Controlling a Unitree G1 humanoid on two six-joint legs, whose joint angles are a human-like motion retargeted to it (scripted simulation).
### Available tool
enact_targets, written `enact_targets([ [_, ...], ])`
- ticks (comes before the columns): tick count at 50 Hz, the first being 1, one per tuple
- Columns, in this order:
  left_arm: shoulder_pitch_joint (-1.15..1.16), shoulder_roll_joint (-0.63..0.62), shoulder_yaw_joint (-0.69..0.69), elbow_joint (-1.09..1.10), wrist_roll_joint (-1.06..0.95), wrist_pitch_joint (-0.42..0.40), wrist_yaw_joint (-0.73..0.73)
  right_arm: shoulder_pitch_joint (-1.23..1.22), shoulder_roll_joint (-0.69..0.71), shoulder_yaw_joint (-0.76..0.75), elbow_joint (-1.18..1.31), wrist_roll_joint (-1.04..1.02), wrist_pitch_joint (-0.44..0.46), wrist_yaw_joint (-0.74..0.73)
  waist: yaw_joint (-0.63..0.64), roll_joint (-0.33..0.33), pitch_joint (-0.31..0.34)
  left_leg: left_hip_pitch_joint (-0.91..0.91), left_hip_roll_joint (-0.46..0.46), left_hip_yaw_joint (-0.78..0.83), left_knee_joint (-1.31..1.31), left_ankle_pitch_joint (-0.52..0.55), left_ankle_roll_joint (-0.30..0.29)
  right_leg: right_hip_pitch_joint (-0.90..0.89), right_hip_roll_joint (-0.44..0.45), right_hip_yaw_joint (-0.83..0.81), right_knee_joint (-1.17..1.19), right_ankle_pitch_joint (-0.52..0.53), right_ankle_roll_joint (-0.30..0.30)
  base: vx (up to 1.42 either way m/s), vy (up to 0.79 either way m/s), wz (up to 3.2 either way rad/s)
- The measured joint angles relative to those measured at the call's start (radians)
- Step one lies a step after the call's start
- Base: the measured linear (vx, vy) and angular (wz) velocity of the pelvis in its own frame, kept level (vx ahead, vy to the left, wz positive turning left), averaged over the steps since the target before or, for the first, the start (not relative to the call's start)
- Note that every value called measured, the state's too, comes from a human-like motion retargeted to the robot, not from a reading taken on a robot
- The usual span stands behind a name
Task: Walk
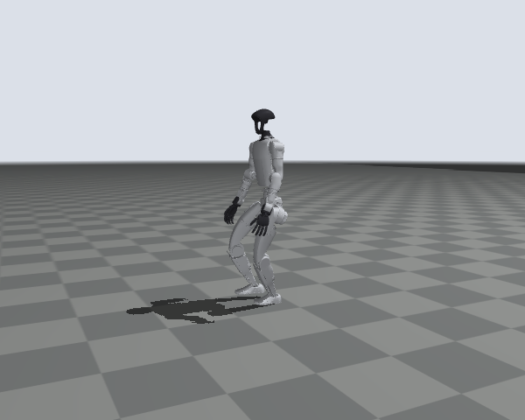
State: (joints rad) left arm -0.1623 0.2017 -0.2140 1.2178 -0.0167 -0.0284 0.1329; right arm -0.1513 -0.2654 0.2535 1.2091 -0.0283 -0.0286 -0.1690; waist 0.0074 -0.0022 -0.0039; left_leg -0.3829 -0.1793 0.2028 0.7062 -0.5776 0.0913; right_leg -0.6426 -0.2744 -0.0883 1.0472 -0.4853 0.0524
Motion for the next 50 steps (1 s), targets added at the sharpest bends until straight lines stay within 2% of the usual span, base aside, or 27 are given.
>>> enact_targets([
  [10, -0.015, 0.01, -0.027, -0.028, 0.003, -0.024, -0.001, 0.003, 0.02, 0.037, 0.008, -0.054, 0.013, 0.004, 0.023, 0.012, -0.012, 0.056, 0.026, -0.051, -0.027, -0.037, -0.014, -0.026, 0.133, 0.079, -0.387, 0.163, 0.077, 0.14, -0.03, 0.12],
  [17, -0.016, 0.016, -0.032, -0.038, 0.014, -0.034, 0.004, 0.006, 0.026, 0.054, 0.001, -0.082, 0.005, 0.013, 0.035, -0.011, -0.026, 0.102, 0.024, -0.086, -0.061, -0.048, -0.015, -0.015, 0.165, 0.114, -0.457, 0.232, 0.1, 0.14, -0.06, 0.14],
  [22, -0.017, 0.023, -0.033, -0.038, 0.023, -0.041, 0.006, 0.001, 0.027, 0.061, -0.004, -0.092, -0.003, 0.019, 0.037, -0.03, -0.032, 0.148, 0.022, -0.118, -0.104, -0.048, -0.017, 0.004, 0.175, 0.125, -0.458, 0.242, 0.102, 0.15, -0.09, 0.17],
  [31, -0.014, 0.04, -0.041, -0.046, 0.045, -0.052, 0.01, -0.013, 0.023, 0.075, -0.009, -0.105, -0.017, 0.023, 0.04, -0.052, -0.054, 0.193, 0.041, -0.174, -0.129, -0.066, -0.034, 0.019, 0.193, 0.106, -0.413, 0.162, 0.065, 0.17, -0.11, 0.15],
  [38, -0.026, 0.058, -0.047, -0.055, 0.052, -0.061, 0.009, -0.039, 0.012, 0.094, -0.008, -0.114, -0.03, 0.03, 0.043, -0.052, -0.055, 0.233, 0.078, -0.222, -0.138, -0.054, -0.071, 0.065, 0.221, 0.07, -0.415, 0.086, 0.023, 0.2, -0.14, 0.13],
  [45, -0.029, 0.067, -0.04, -0.072, 0.043, -0.068, 0.007, -0.056, 0.002, 0.114, -0.017, -0.125, -0.042, 0.042, 0.064, -0.026, -0.056, 0.24, 0.126, -0.359, -0.069, -0.01, -0.151, 0.128, 0.296, 0.04, -0.445, 0.041, -0.022, 0.22, -0.16, -0.04],
  [50, -0.023, 0.063, -0.026, -0.088, 0.034, -0.069, 0.007, -0.057, -0.003, 0.122, -0.026, -0.138, -0.049, 0.044, 0.076, 0.001, -0.055, 0.212, 0.187, -0.352, 0.063, 0.027, -0.219, 0.177, 0.349, 0.015, -0.469, 0.014, -0.053, 0.23, -0.14, 0.05],
])
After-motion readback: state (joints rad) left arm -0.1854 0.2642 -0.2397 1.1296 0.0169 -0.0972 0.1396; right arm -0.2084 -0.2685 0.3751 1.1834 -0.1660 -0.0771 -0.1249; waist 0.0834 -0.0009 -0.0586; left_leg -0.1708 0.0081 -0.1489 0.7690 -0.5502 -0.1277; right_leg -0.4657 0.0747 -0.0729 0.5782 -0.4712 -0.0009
